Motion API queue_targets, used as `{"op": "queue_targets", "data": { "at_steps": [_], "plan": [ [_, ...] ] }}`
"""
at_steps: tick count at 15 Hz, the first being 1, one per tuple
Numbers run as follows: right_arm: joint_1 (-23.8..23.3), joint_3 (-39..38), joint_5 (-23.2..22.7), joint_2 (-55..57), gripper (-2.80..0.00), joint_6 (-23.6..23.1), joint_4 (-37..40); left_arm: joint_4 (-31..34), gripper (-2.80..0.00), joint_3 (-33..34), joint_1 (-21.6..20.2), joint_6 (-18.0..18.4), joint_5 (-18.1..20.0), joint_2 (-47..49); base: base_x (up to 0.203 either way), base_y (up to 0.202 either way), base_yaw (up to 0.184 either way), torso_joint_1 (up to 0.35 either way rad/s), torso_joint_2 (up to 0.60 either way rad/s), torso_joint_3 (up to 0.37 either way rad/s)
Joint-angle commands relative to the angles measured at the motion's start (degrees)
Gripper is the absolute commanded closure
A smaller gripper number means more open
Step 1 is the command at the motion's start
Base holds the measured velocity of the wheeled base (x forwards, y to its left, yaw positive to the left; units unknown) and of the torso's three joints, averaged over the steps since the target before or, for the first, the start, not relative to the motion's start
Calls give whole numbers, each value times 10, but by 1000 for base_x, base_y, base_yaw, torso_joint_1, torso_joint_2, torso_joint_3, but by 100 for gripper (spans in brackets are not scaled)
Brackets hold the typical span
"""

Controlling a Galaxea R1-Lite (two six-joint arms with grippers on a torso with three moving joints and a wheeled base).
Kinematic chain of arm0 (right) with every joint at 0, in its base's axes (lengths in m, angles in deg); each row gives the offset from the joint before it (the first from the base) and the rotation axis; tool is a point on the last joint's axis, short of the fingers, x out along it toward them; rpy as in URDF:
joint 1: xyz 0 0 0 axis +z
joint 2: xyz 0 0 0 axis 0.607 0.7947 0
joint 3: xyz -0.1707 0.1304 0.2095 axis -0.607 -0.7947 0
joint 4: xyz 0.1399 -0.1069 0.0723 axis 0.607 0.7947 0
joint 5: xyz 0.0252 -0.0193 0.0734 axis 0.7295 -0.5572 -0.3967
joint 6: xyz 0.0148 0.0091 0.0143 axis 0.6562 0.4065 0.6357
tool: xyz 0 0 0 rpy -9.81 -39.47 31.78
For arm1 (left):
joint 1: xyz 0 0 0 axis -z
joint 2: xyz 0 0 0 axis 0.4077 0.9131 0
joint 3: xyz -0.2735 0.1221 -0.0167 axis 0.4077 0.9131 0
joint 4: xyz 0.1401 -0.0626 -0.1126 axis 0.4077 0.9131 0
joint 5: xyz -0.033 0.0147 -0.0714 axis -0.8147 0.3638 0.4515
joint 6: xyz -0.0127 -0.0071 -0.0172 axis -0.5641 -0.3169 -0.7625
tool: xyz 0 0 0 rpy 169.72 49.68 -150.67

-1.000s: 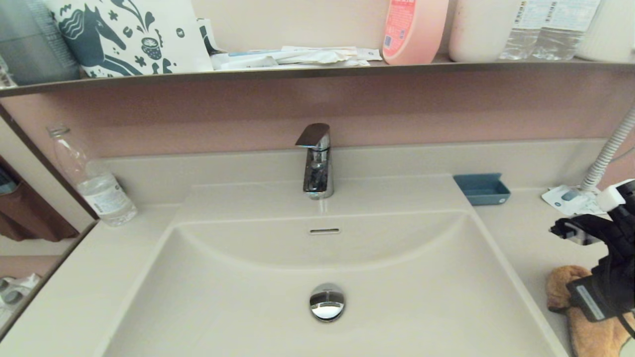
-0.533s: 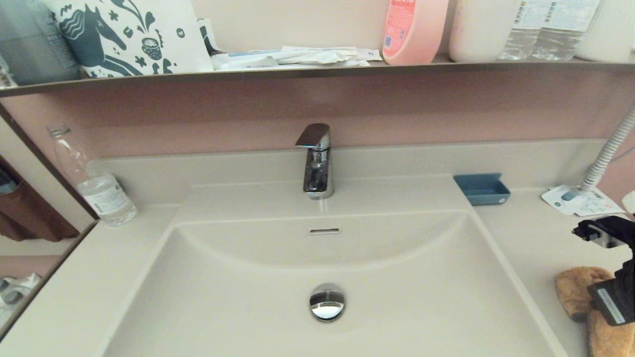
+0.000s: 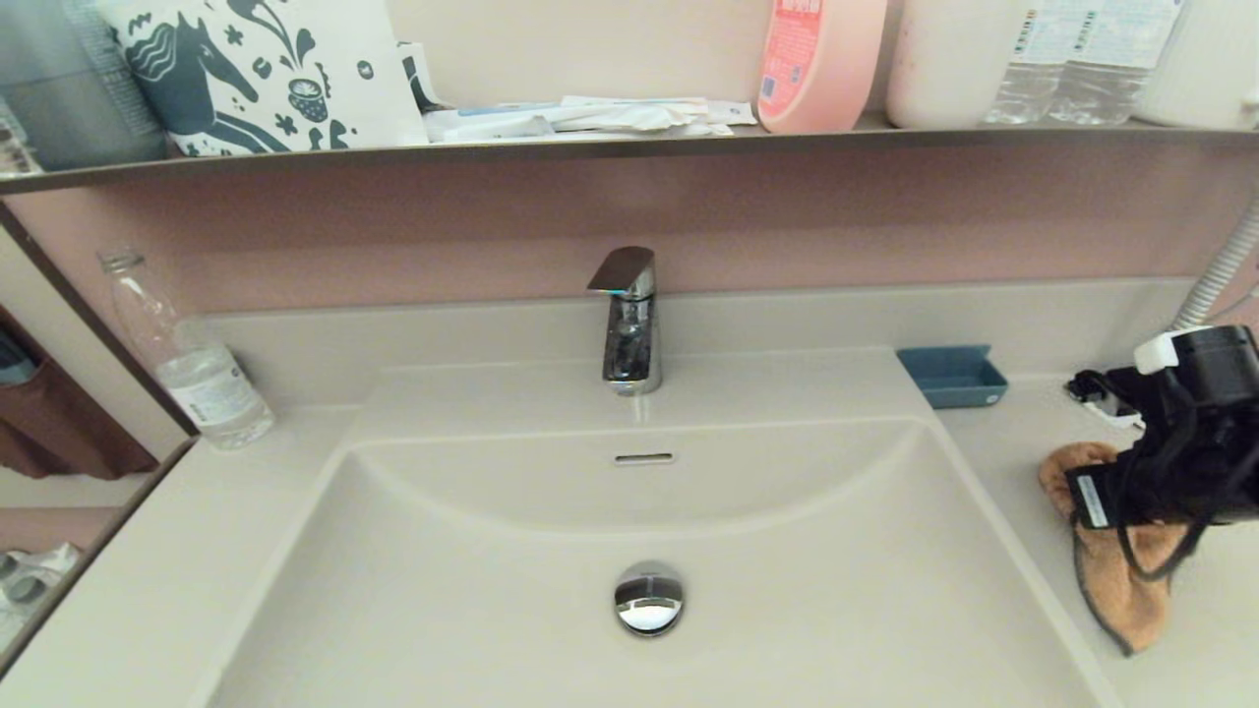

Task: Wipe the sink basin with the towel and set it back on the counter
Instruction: Wipe the sink

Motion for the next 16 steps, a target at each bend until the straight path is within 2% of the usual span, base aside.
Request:
{"op": "queue_targets", "data": {
  "at_steps": [1,4,7,9,11,14,16],
  "plan": [
    [0,25,-2,66,0,19,-31,0,0,0,-1,0,0,1,0,0,0,0,0,0],
    [1,73,-4,92,0,60,-69,0,0,0,-1,0,0,1,0,0,0,0,0,0],
    [4,97,-4,89,0,60,-71,0,0,0,-1,-1,0,1,0,0,0,0,0,0],
    [15,86,-4,69,0,59,-59,0,0,0,0,0,0,1,0,0,0,0,0,0],
    [28,65,-2,39,0,49,10,0,0,0,0,0,0,1,0,0,0,0,0,0],
    [36,58,4,-11,0,24,198,0,0,0,0,0,0,1,0,0,0,0,0,0],
    [42,52,10,-47,0,19,270,0,0,0,0,-1,0,1,0,0,0,0,0,0]
  ]
}}
